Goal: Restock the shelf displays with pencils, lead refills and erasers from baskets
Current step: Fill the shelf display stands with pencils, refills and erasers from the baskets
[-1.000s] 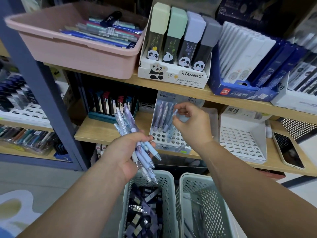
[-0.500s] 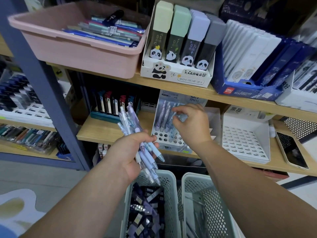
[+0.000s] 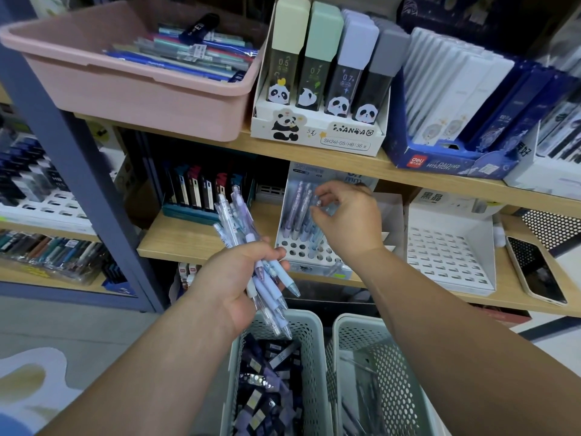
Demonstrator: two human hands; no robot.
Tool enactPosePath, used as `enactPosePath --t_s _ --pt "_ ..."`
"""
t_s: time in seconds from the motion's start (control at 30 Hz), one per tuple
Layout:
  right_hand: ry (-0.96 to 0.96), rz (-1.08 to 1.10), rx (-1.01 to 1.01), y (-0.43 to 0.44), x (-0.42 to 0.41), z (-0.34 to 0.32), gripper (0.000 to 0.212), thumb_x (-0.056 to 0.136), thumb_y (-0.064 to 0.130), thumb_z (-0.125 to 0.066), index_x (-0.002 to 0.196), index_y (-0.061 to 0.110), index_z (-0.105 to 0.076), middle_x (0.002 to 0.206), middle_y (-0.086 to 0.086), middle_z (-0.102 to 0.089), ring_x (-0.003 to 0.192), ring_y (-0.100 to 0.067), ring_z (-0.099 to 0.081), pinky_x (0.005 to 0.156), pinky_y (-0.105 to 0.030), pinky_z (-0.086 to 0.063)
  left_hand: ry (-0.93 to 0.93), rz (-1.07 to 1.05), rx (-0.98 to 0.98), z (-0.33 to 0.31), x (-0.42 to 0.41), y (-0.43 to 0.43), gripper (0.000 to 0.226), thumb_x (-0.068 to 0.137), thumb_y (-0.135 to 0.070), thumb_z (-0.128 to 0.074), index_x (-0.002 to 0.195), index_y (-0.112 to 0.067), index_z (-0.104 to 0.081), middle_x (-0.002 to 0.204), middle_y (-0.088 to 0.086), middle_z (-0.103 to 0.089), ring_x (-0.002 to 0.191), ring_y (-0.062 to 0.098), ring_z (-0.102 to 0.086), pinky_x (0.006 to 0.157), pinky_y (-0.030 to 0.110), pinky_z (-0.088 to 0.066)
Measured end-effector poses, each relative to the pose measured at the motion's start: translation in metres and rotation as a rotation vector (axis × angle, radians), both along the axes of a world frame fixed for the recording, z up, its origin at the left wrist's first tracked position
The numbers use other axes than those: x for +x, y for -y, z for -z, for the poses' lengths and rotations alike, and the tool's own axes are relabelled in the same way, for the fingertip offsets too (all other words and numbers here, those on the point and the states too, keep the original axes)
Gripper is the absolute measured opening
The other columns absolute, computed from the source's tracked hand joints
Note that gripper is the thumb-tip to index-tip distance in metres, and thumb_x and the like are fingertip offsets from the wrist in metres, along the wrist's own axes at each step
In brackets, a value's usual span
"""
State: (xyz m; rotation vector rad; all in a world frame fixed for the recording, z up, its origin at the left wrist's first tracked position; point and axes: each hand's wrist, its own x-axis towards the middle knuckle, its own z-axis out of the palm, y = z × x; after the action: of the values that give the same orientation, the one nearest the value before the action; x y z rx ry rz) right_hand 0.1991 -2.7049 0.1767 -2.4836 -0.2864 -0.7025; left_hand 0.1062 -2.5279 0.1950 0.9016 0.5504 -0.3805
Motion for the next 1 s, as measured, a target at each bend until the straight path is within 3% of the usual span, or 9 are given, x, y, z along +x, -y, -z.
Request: enactPosePath --t_s 0.1,0.23,0.33,0.47,0.6,0.77,1.0 --pt "-0.041 -0.002 -0.027 -0.002 0.002 -0.002 0.025 0.081 0.016 -0.073 0.104 0.025 -0.071 0.079 0.01 -0.066 0.087 -0.021 -0.055 0.074 -0.032 -0.046 0.001 0.001 0.005 -0.001 -0.001 0.0 0.019 0.084 0.006 -0.066 0.093 -0.011 -0.066 0.078 0.009 -0.072 0.069 0.02 -0.069 0.072 0.037 -0.055" --pt "-0.037 -0.039 -0.07 -0.004 0.005 -0.006 0.011 0.081 0.017 -0.076 0.09 0.022 -0.076 0.079 0.009 -0.069 0.078 -0.019 -0.064 0.08 -0.037 -0.053 0.003 0.008 0.026 -0.005 -0.002 0.001 0.019 0.084 0.006 -0.065 0.093 -0.011 -0.067 0.075 0.008 -0.072 0.072 0.02 -0.069 0.09 0.04 -0.053" --pt "-0.166 -0.096 -0.056 0.001 0.006 -0.015 0.012 0.08 0.023 -0.081 0.092 0.022 -0.077 0.081 0.014 -0.066 0.08 -0.009 -0.065 0.079 -0.035 -0.056 0.005 0.016 0.034 -0.007 -0.003 0.001 0.019 0.084 0.006 -0.065 0.094 -0.01 -0.067 0.075 0.008 -0.073 0.072 0.02 -0.069 0.092 0.041 -0.052" --pt "-0.27 -0.18 -0.095 0.011 0.005 -0.021 0.026 0.08 0.016 -0.079 0.105 0.022 -0.076 0.096 0.012 -0.068 0.095 -0.009 -0.065 0.088 -0.035 -0.055 0.01 0.017 0.036 -0.007 -0.004 0.002 0.022 0.082 0.006 -0.066 0.097 -0.01 -0.067 0.078 0.008 -0.073 0.069 0.02 -0.07 0.09 0.04 -0.052" --pt "-0.276 -0.168 -0.058 0.015 0.004 -0.017 0.026 0.085 0.013 -0.073 0.108 0.025 -0.075 0.107 0.01 -0.072 0.104 -0.011 -0.064 0.093 -0.036 -0.052 0.011 0.012 0.04 -0.007 -0.004 0.003 0.023 0.082 0.006 -0.066 0.098 -0.01 -0.068 0.084 0.009 -0.074 0.066 0.019 -0.071 0.087 0.039 -0.053" --pt "-0.263 -0.149 0.005 0.011 0.003 -0.014 0.023 0.086 0.015 -0.074 0.106 0.028 -0.073 0.094 0.018 -0.067 0.098 -0.009 -0.064 0.086 -0.034 -0.054 0.013 0.003 0.031 -0.007 -0.004 0.004 0.022 0.083 0.006 -0.065 0.098 -0.009 -0.068 0.085 0.009 -0.074 0.066 0.019 -0.071 0.084 0.038 -0.054" --pt "-0.241 -0.103 -0.065 0.007 0.003 -0.018 0.018 0.086 0.018 -0.077 0.103 0.023 -0.074 0.096 0.008 -0.073 0.087 -0.015 -0.066 0.076 -0.037 -0.057 0.055 0.066 -0.019 -0.009 -0.005 0.001 0.024 0.085 0.005 -0.063 0.104 -0.01 -0.069 0.083 0.009 -0.074 0.065 0.018 -0.07 0.072 0.034 -0.053"
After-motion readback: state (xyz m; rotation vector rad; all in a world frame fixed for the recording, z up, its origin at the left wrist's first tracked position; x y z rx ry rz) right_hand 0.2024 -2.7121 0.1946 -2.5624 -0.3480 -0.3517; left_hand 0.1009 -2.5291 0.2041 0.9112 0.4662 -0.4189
